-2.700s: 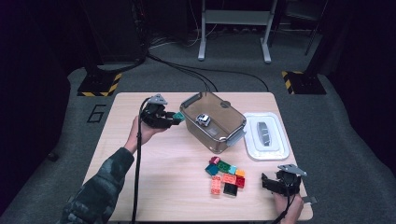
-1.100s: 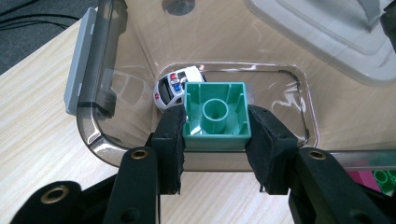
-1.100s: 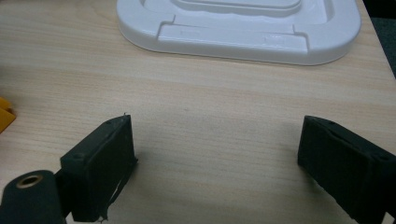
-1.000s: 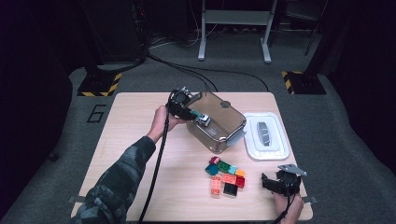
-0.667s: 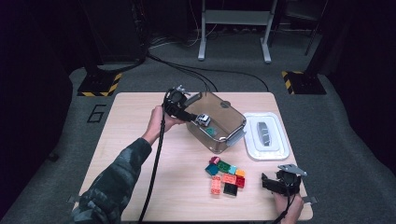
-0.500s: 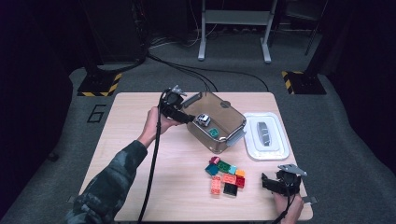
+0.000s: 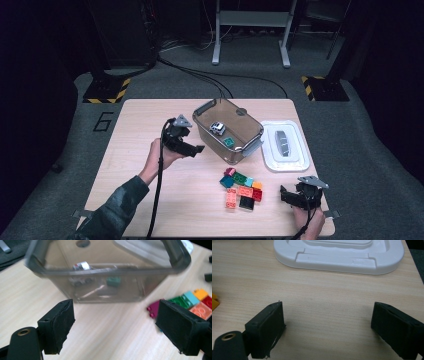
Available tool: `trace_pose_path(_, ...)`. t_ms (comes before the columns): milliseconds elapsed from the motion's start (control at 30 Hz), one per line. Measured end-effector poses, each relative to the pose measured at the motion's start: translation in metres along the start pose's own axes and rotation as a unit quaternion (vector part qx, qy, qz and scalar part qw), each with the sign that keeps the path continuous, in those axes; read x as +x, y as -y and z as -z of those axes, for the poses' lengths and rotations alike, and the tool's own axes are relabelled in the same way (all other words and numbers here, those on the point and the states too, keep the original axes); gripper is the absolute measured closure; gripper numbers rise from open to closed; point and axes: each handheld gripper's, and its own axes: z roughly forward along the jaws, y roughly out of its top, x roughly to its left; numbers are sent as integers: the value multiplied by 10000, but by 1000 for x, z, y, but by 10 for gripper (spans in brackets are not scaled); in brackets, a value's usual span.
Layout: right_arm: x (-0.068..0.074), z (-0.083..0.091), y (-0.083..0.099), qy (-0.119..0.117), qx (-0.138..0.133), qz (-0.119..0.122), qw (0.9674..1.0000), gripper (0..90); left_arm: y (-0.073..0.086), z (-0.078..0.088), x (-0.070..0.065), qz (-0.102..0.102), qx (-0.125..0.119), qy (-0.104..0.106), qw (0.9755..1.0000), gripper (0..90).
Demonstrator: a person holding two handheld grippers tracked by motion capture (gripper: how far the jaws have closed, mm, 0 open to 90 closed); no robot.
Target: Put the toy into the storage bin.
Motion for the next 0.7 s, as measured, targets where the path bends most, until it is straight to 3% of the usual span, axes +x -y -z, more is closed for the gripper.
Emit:
trace_pose_path(200,0,0,0,4,0,-1,10000,104,17,-22,-26,-98,163,168,9997,150)
trace_pose_path(467,0,0,0,5,0,0,10000,104,32,-65,-59,115,379,411,9984,154)
trace_pose_path(633,0,0,0,7,0,-2,10000,104,35,-84,-78,27,554,512,9971,164)
trace_pose_path(700,0,0,0,6,2,-3,10000,104,34,-88,-84,-52,585,422,9974,172)
